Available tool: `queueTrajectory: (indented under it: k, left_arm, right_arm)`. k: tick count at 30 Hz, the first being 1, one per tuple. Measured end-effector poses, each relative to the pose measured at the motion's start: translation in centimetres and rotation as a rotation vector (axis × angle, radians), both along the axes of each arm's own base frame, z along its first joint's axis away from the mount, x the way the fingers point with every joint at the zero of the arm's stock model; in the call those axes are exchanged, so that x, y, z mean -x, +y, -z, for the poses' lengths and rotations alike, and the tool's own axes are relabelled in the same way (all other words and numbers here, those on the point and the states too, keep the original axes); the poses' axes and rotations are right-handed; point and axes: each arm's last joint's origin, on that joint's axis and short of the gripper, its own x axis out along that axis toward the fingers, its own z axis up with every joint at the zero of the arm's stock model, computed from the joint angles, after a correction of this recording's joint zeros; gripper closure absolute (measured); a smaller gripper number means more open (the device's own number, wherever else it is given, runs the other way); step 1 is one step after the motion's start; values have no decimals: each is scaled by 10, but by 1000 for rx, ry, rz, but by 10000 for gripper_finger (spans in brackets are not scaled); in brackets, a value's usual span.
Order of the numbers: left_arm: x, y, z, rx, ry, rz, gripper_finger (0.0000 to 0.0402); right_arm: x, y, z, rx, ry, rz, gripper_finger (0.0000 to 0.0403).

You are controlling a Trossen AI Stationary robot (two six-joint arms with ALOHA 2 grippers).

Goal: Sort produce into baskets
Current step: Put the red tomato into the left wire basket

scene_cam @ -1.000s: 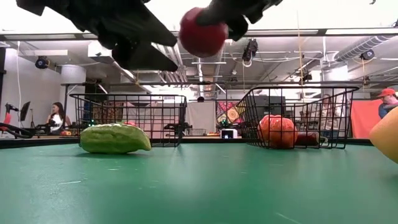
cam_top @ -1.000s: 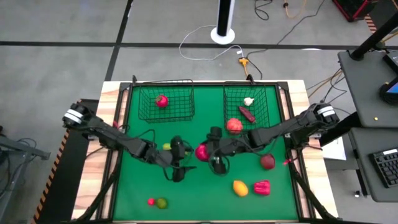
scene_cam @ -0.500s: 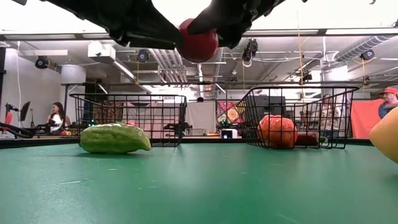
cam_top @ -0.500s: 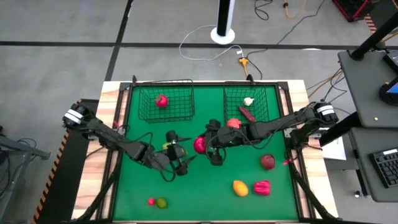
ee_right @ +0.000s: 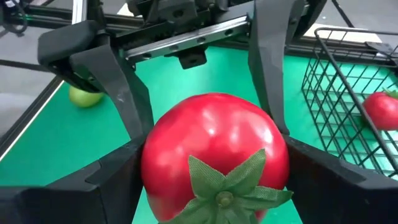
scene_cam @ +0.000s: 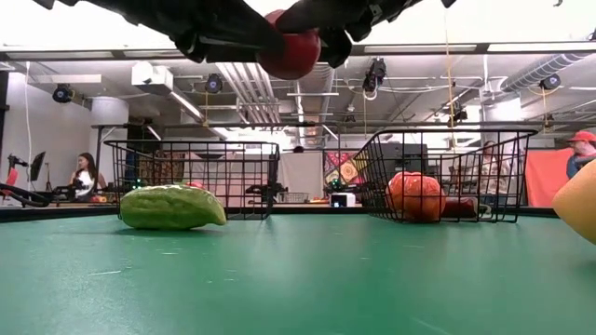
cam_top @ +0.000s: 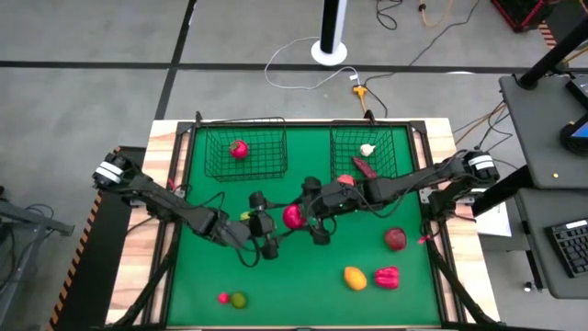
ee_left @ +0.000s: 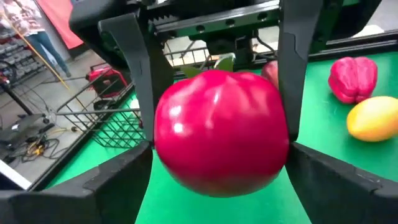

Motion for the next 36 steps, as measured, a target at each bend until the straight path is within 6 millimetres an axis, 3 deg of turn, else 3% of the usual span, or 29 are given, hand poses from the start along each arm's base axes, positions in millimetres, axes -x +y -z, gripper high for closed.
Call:
queueTrajectory:
  k: [11, 23, 29, 36]
  left_arm:
    - [-1, 1, 0, 0, -6, -6, 140]
    - [5, 3, 11, 38, -9, -12, 137]
    - [15, 1, 17, 72, -124, 39, 137]
    - [32, -8, 6, 33, -301, 126, 137]
  right_arm:
    - [0, 0, 0, -20, -1, 13, 63]
    - [2, 0, -16, -67, -40, 31, 44]
    - [1, 0, -33, -48, -113, 17, 44]
    - [18, -1, -54, -25, -297, -6, 44]
